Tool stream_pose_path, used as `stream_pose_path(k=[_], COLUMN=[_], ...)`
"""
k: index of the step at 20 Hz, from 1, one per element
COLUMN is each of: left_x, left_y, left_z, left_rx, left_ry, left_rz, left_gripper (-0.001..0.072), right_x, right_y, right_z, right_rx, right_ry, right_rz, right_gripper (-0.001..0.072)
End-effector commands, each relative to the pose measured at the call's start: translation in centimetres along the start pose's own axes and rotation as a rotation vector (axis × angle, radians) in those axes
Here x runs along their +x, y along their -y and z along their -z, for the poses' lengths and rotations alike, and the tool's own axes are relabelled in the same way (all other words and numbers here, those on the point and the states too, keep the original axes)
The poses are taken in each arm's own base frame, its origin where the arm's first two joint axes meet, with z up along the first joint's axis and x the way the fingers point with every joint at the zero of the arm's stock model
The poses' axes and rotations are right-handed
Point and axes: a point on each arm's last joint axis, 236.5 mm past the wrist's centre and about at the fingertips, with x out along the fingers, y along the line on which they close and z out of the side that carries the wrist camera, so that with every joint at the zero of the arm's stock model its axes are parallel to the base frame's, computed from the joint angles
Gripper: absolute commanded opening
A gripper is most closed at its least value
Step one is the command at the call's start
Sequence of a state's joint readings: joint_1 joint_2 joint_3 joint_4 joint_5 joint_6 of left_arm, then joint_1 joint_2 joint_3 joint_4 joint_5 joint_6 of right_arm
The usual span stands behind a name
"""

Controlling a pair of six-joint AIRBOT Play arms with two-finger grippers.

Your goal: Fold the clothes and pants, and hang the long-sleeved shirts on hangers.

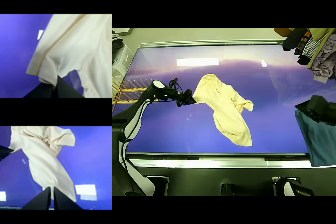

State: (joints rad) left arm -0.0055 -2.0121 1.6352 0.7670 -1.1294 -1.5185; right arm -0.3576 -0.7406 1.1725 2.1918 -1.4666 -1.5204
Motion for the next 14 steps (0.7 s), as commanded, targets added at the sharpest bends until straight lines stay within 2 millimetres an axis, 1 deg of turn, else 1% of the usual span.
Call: stream_pose_path(k=[1, 2, 3, 4, 5, 6, 7, 8, 9, 10, 11, 12, 14], left_x=[0.1, -0.3, -0.8, -1.1, -1.5, -1.7, -1.8, -1.8, -1.8, -1.8, -1.8, -1.8, -1.8], left_y=[2.1, 2.4, 2.6, 2.8, 3.0, 3.0, 3.0, 3.1, 3.0, 3.1, 3.1, 3.1, 3.1], left_z=[-0.1, 0.0, -0.1, 0.0, 0.0, 0.1, 0.3, 0.5, 0.7, 0.8, 0.8, 0.8, 0.8], left_rx=[-0.018, -0.019, -0.018, -0.014, -0.012, -0.011, -0.011, -0.011, -0.011, -0.01, -0.011, -0.011, -0.011], left_ry=[0.009, 0.008, 0.01, 0.009, 0.009, 0.005, -0.001, -0.011, -0.021, -0.023, -0.023, -0.023, -0.023], left_rz=[0.064, 0.077, 0.081, 0.084, 0.086, 0.088, 0.089, 0.09, 0.09, 0.09, 0.09, 0.09, 0.091], left_gripper=[0.0014, 0.0014, 0.0015, 0.0015, 0.0015, 0.0014, 0.0015, 0.0015, 0.0015, 0.0015, 0.0015, 0.0015, 0.0015], right_x=[0.0, 0.0, 0.5, 1.7, 3.6, 6.4, 9.3, 11.9, 14.0, 15.2, 15.9, 16.7, 18.4], right_y=[1.7, 3.5, 5.6, 7.3, 8.2, 8.1, 7.5, 6.7, 5.9, 5.3, 5.3, 6.2, 7.7], right_z=[-2.3, -3.8, -4.9, -5.5, -5.8, -5.5, -4.7, -3.4, -1.8, 0.1, 2.3, 4.2, 6.2], right_rx=[0.072, 0.163, 0.283, 0.404, 0.48, 0.517, 0.52, 0.492, 0.419, 0.321, 0.24, 0.211, 0.21], right_ry=[0.097, 0.155, 0.187, 0.187, 0.148, 0.057, -0.061, -0.193, -0.325, -0.434, -0.542, -0.62, -0.641], right_rz=[0.065, 0.126, 0.182, 0.215, 0.209, 0.158, 0.085, -0.002, -0.106, -0.191, -0.242, -0.237, -0.223], right_gripper=[0.0091, 0.0091, 0.0091, 0.0091, 0.0093, 0.0185, 0.0343, 0.0565, 0.064, 0.064, 0.064, 0.064, 0.064])
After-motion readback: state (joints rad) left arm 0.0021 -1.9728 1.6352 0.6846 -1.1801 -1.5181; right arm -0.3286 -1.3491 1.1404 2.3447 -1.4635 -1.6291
